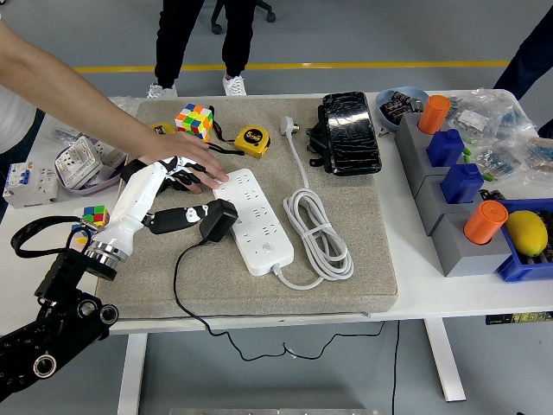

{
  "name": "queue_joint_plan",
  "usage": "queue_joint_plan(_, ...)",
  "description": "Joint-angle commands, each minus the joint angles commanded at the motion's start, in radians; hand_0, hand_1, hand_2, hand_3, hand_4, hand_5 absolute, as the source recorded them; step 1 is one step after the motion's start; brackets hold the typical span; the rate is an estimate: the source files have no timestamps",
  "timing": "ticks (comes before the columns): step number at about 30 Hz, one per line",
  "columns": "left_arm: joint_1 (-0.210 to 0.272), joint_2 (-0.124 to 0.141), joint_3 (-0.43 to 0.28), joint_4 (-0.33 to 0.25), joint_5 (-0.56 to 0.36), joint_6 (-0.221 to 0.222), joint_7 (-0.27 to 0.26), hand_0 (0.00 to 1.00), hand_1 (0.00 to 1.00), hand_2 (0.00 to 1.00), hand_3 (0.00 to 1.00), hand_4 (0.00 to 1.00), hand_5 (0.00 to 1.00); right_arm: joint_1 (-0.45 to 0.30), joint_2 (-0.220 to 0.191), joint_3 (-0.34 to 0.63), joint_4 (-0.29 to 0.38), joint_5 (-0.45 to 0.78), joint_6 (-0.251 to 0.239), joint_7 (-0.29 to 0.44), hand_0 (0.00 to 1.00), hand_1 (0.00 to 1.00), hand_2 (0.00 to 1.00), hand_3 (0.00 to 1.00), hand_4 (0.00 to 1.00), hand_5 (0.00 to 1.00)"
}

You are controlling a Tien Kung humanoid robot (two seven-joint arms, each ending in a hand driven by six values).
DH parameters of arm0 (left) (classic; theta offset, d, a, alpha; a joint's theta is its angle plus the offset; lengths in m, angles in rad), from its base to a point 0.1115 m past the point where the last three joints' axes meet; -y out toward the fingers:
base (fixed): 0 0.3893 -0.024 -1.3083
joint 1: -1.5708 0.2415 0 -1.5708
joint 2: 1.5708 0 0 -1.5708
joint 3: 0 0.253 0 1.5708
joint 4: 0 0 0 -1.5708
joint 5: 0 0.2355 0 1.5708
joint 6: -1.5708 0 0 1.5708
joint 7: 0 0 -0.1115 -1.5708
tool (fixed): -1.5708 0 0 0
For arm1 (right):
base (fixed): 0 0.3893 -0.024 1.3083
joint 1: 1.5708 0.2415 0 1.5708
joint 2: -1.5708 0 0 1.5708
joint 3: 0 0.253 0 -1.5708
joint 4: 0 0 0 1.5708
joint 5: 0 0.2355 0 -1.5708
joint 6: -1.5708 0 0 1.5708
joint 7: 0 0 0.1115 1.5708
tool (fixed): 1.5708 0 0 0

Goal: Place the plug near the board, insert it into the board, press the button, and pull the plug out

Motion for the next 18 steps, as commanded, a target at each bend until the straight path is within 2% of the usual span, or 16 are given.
queue_joint_plan(1, 0.007, 0.003, -0.002, -0.006, 0.009, -0.004, 0.013, 0.246, 0.262, 0.391, 0.602, 0.763, 0.234, 0.0, 0.0, 0.0, 0.0, -0.001, 0.0, 0.0, 0.57, 0.64, 0.606, 0.541, 0.926, 0.48)
queue_joint_plan(2, 0.013, 0.005, -0.004, -0.012, 0.014, -0.009, 0.026, 0.146, 0.089, 0.172, 0.63, 0.634, 0.05, 0.0, 0.0, 0.0, 0.0, -0.001, 0.0, 0.0, 0.571, 0.639, 0.606, 0.541, 0.925, 0.479)
queue_joint_plan(7, 0.03, 0.011, -0.01, -0.036, 0.022, -0.054, 0.097, 0.146, 0.089, 0.172, 0.63, 0.634, 0.05, -0.002, -0.001, 0.002, 0.002, -0.005, 0.0, 0.0, 0.571, 0.639, 0.606, 0.541, 0.925, 0.479)
queue_joint_plan(8, 0.031, 0.012, -0.011, -0.041, 0.028, -0.067, 0.114, 0.073, 0.059, 0.139, 0.697, 0.752, 0.002, -0.003, -0.001, 0.002, 0.003, -0.006, 0.0, -0.001, 0.57, 0.639, 0.606, 0.54, 0.925, 0.479)
queue_joint_plan(13, 0.029, 0.014, -0.012, -0.07, 0.066, -0.173, 0.239, 0.073, 0.059, 0.139, 0.697, 0.752, 0.002, 0.0, -0.002, 0.009, 0.005, -0.012, 0.0, 0.0, 0.57, 0.639, 0.606, 0.54, 0.925, 0.479)
queue_joint_plan(14, 0.029, 0.014, -0.011, -0.074, 0.069, -0.19, 0.255, 0.06, 0.066, 0.142, 0.77, 0.777, 0.002, 0.0, -0.002, 0.01, 0.006, -0.013, 0.0, 0.0, 0.57, 0.64, 0.606, 0.54, 0.925, 0.48)
queue_joint_plan(15, 0.029, 0.014, -0.009, -0.08, 0.073, -0.214, 0.277, 0.06, 0.066, 0.142, 0.77, 0.777, 0.002, 0.001, -0.002, 0.012, 0.007, -0.015, 0.0, 0.0, 0.57, 0.64, 0.606, 0.54, 0.925, 0.48)
queue_joint_plan(18, 0.029, 0.013, -0.005, -0.083, 0.075, -0.227, 0.292, 0.06, 0.066, 0.142, 0.77, 0.777, 0.002, 0.0, -0.003, 0.014, 0.008, -0.017, 0.001, -0.001, 0.57, 0.64, 0.606, 0.54, 0.925, 0.48)
